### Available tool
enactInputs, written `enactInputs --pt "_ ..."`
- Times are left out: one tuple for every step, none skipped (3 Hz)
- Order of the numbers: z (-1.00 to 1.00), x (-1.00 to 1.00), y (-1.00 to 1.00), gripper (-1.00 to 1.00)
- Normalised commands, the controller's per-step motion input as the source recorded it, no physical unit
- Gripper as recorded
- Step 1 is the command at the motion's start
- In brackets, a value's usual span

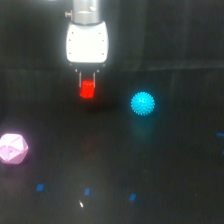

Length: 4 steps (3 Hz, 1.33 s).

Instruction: Pick up the red object from the table

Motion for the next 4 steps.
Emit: enactInputs --pt "0.63 -0.17 -0.35 -1.0" --pt "1.0 0.09 -0.85 -1.0" --pt "-0.12 -0.2 -0.58 -1.0" --pt "-0.62 0.52 0.02 -1.0"
